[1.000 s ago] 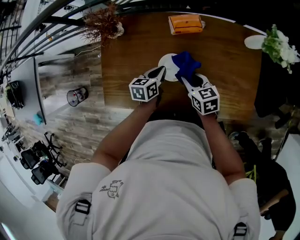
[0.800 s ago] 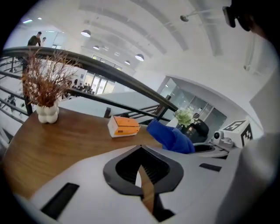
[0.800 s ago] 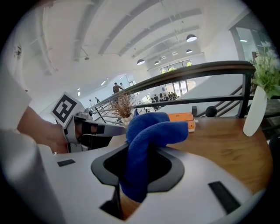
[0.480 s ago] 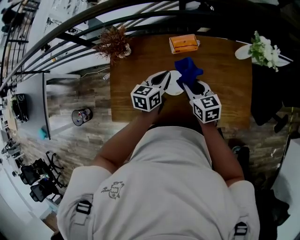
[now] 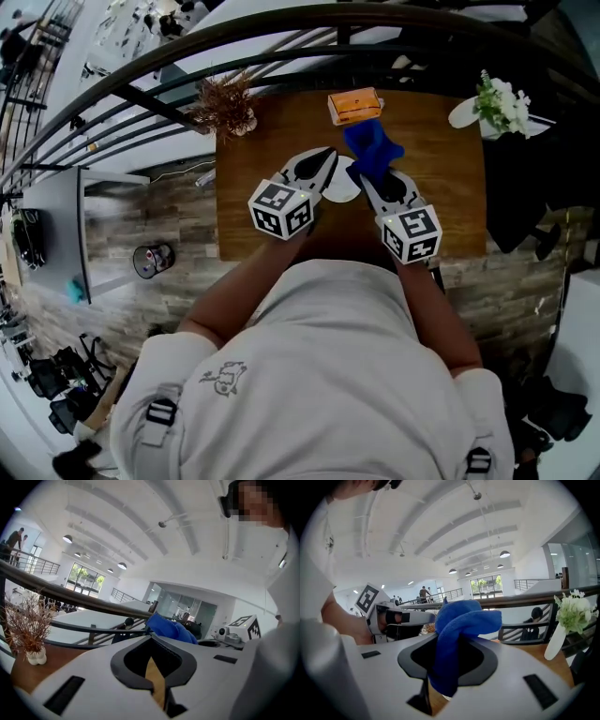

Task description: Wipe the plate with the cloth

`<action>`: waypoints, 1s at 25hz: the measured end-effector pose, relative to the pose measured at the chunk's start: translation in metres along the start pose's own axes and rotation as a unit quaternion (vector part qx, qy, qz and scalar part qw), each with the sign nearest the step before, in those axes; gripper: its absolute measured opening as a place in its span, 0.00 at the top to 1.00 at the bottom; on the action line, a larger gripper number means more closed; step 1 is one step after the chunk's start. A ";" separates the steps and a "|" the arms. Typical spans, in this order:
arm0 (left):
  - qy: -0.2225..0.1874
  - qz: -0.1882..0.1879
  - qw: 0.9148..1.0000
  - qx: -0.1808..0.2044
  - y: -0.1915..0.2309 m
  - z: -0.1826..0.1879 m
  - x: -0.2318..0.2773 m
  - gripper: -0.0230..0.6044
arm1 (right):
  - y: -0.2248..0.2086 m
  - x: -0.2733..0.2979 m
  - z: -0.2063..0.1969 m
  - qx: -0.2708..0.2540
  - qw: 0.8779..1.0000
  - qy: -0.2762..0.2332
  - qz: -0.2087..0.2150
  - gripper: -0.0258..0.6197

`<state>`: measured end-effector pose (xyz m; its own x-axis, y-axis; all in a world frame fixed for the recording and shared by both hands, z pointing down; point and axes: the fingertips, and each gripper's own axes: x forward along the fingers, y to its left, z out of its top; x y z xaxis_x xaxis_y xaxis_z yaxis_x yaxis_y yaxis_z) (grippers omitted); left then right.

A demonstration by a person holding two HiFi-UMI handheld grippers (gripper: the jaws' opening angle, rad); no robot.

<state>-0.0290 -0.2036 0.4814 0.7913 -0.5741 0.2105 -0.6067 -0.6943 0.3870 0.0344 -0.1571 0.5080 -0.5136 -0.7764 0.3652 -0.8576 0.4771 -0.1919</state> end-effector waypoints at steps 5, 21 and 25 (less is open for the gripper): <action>-0.024 0.000 1.000 -0.005 -0.016 0.014 -0.015 0.95 | 0.007 -0.017 0.013 -0.014 1.000 -0.019 -0.001 0.79; -0.105 0.091 0.990 0.000 -0.112 0.009 -0.042 0.95 | 0.018 -0.108 -0.002 -0.059 0.992 -0.023 0.108 0.79; -0.110 0.121 0.987 -0.003 -0.145 -0.009 -0.045 0.95 | 0.006 -0.143 -0.014 -0.060 0.991 -0.024 0.120 0.79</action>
<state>0.0241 -0.0727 0.4238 0.5871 -0.8035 0.0984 -0.7750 -0.5228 0.3550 0.1029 -0.0374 0.4670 -0.7056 -0.6519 0.2780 -0.7028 0.6939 -0.1567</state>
